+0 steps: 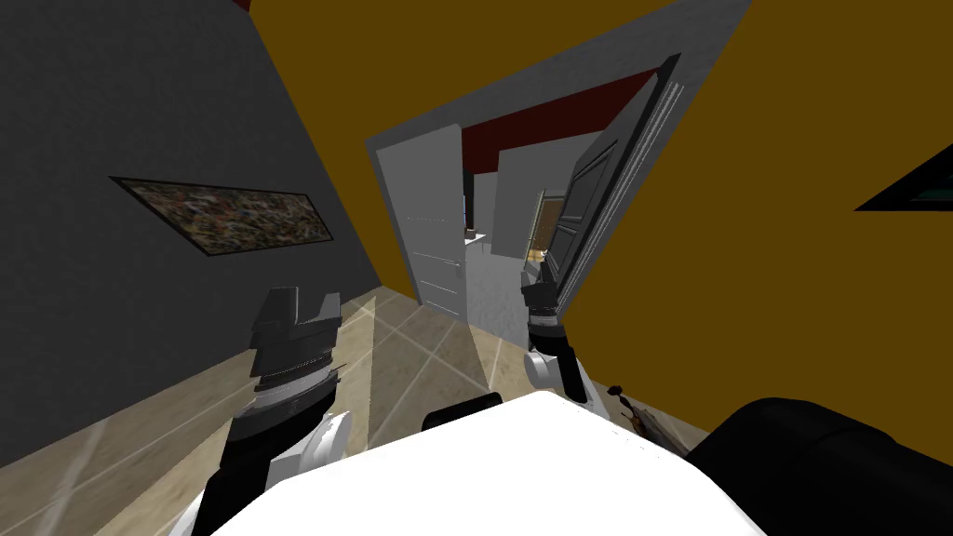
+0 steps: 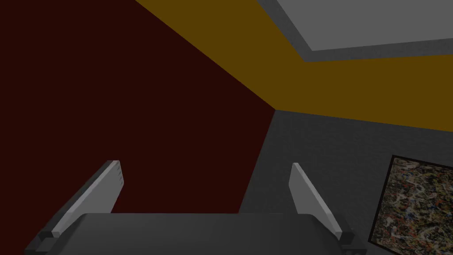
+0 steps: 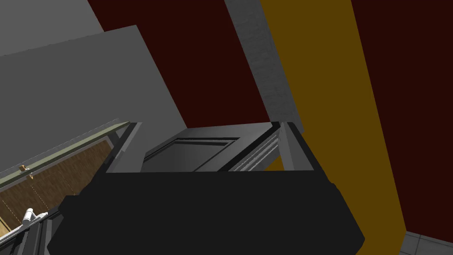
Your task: Push the door open
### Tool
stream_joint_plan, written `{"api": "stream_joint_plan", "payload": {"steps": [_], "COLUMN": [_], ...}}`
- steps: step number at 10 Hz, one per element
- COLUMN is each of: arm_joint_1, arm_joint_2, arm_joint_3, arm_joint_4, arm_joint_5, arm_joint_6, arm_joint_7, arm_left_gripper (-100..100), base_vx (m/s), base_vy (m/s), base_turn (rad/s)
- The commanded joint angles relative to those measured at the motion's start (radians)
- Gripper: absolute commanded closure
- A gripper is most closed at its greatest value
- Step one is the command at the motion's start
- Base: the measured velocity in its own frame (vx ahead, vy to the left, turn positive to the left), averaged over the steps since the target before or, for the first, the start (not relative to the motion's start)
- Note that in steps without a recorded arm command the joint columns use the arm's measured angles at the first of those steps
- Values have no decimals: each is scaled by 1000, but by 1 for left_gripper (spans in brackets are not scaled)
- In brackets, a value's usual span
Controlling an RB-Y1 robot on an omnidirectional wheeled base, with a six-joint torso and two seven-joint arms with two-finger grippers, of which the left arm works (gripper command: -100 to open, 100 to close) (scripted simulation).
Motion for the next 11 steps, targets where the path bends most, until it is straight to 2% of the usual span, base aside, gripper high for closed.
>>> {"api": "stream_joint_plan", "payload": {"steps": [1, 4, 9, 10, 11], "arm_joint_1": [-22, -57, -145, -145, -166], "arm_joint_2": [7, 17, 36, 36, 39], "arm_joint_3": [-1, -2, -4, -4, -5], "arm_joint_4": [36, 92, 233, 236, 269], "arm_joint_5": [-2, -5, -13, -13, -15], "arm_joint_6": [2, 4, 11, 11, 12], "arm_joint_7": [5, 14, 35, 35, 40], "arm_left_gripper": [-100, -100, -100, -100, -100], "base_vx": [35, 61, 69, 53, 53], "base_vy": [18, 32, 38, 32, 31], "base_turn": [-41, -40, -49, -26, -36]}}
